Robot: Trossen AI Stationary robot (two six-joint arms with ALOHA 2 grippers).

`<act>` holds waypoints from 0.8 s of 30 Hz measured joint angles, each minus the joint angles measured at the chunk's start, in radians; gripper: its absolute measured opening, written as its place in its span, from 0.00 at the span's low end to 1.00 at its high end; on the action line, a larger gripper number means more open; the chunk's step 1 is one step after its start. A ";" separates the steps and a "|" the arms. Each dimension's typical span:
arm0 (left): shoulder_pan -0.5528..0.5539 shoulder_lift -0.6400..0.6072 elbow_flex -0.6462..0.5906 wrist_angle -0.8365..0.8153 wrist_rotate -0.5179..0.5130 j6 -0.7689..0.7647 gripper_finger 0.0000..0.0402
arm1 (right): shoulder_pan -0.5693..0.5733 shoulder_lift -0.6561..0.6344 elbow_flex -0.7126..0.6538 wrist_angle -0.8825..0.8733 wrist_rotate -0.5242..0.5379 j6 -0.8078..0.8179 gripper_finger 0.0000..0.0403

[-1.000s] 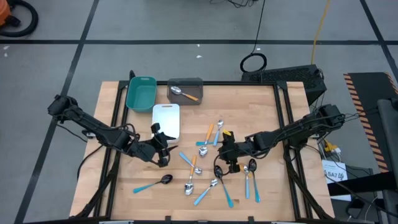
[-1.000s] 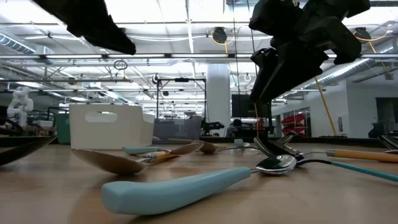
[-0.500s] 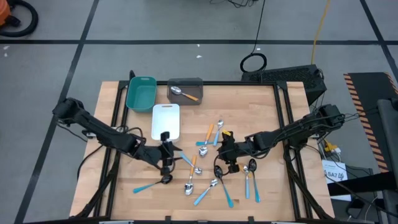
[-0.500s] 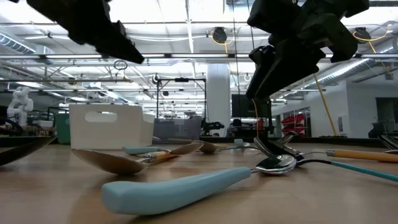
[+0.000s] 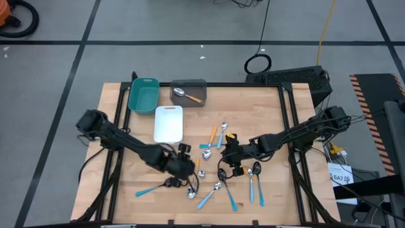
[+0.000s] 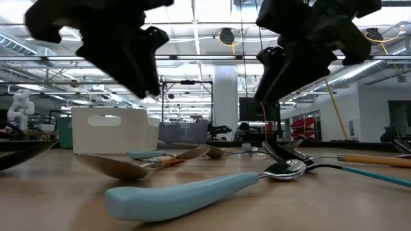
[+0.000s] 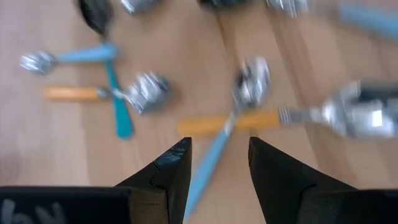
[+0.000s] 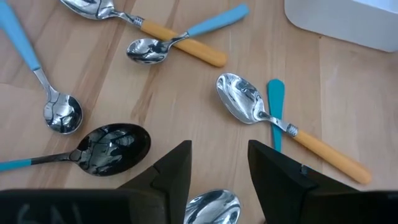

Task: Sort silverware by color (type)
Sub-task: Put the middle left light blue spoon into the white bin

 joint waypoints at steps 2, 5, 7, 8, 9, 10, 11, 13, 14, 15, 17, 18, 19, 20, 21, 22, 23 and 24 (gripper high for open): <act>0.007 0.061 0.068 -0.097 0.012 0.027 0.39 | 0.001 0.000 0.000 -0.006 0.000 0.000 0.38; 0.031 0.130 0.126 -0.144 0.106 0.080 0.39 | 0.001 0.000 0.000 -0.025 -0.005 0.001 0.38; 0.047 0.154 0.133 -0.142 0.157 0.110 0.39 | 0.001 0.000 0.000 -0.049 -0.014 0.006 0.38; 0.055 0.161 0.133 -0.139 0.162 0.121 0.39 | 0.001 0.000 0.000 -0.066 -0.029 0.007 0.38; 0.063 0.167 0.133 -0.140 0.164 0.127 0.39 | 0.002 0.000 0.000 -0.085 -0.032 0.008 0.38; 0.073 0.171 0.133 -0.145 0.165 0.131 0.39 | 0.004 0.000 0.000 -0.102 -0.036 0.012 0.38; 0.083 0.172 0.133 -0.146 0.165 0.135 0.39 | 0.007 0.000 0.000 -0.117 -0.039 0.020 0.38; 0.104 0.171 0.133 -0.137 0.165 0.150 0.39 | 0.011 0.000 0.000 -0.145 -0.040 0.031 0.38; 0.114 0.171 0.133 -0.131 0.164 0.161 0.39 | 0.014 0.000 0.000 -0.152 -0.040 0.032 0.38; 0.123 0.171 0.133 -0.130 0.165 0.171 0.39 | 0.015 0.000 0.000 -0.153 -0.040 0.032 0.38; 0.145 0.171 0.133 -0.130 0.188 0.180 0.39 | 0.015 0.000 0.000 -0.153 -0.032 0.032 0.38; 0.154 0.171 0.133 -0.130 0.209 0.180 0.39 | 0.015 0.000 0.000 -0.153 -0.030 0.032 0.38; 0.162 0.171 0.131 -0.126 0.220 0.178 0.39 | 0.015 0.000 0.000 -0.153 -0.030 0.034 0.38; 0.168 0.171 0.128 -0.124 0.227 0.176 0.39 | 0.015 0.000 0.000 -0.154 -0.030 0.034 0.38; 0.173 0.171 0.126 -0.126 0.231 0.175 0.39 | 0.015 0.000 0.000 -0.154 -0.030 0.034 0.38; 0.173 0.171 0.126 -0.126 0.231 0.173 0.39 | 0.017 0.000 0.000 -0.154 -0.030 0.034 0.38; 0.173 0.171 0.126 -0.120 0.231 0.173 0.39 | 0.019 0.000 0.000 -0.154 -0.030 0.034 0.38; 0.170 0.171 0.126 -0.110 0.233 0.171 0.39 | 0.021 0.000 0.000 -0.154 -0.029 0.034 0.38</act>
